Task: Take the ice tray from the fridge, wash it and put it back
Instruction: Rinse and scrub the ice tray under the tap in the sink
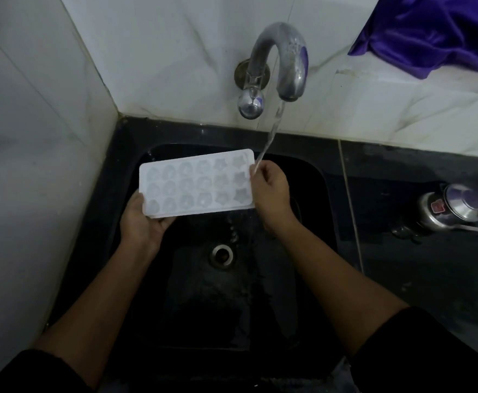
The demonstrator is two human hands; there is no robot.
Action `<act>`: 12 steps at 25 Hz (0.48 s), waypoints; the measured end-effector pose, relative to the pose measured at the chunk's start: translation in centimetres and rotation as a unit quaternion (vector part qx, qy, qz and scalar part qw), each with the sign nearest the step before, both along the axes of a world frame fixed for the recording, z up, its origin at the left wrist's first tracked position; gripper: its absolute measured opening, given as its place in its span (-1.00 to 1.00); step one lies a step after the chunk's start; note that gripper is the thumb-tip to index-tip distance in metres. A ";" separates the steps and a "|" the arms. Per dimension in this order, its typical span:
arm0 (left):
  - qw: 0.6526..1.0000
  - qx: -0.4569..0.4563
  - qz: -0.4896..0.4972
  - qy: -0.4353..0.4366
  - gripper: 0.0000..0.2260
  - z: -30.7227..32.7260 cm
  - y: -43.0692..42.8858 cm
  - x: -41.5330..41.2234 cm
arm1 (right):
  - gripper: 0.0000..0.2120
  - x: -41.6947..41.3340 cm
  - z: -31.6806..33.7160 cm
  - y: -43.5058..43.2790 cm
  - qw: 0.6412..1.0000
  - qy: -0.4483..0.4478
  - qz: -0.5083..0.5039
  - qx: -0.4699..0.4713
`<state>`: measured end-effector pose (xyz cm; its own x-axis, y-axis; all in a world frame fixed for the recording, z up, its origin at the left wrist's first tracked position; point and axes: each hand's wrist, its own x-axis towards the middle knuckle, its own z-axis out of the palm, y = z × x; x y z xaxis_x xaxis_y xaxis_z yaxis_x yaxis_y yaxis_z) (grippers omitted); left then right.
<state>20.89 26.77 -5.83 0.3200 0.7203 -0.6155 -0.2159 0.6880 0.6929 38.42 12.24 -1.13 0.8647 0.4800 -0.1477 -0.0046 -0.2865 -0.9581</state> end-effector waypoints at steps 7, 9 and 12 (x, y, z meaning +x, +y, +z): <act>0.991 0.062 -0.114 0.008 -0.71 0.2 -0.8 1.3 | -0.56 1.5 -2.7 -3.5 0.992 0.032 -0.099 -0.077; 0.984 0.101 -0.136 0.049 -0.73 0.4 -1.5 2.9 | -0.56 0.9 -4.5 -5.7 0.984 0.064 -0.138 -0.094; 0.969 0.154 -0.161 0.110 -0.72 1.5 -3.2 5.6 | -0.59 0.3 -6.2 -8.4 0.969 0.110 -0.197 -0.098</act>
<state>26.49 23.55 -4.38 0.4441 0.7649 -0.4665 0.1528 0.4484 0.8807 38.73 3.89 -7.33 0.9125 0.0619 -0.4043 -0.3489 -0.3979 -0.8485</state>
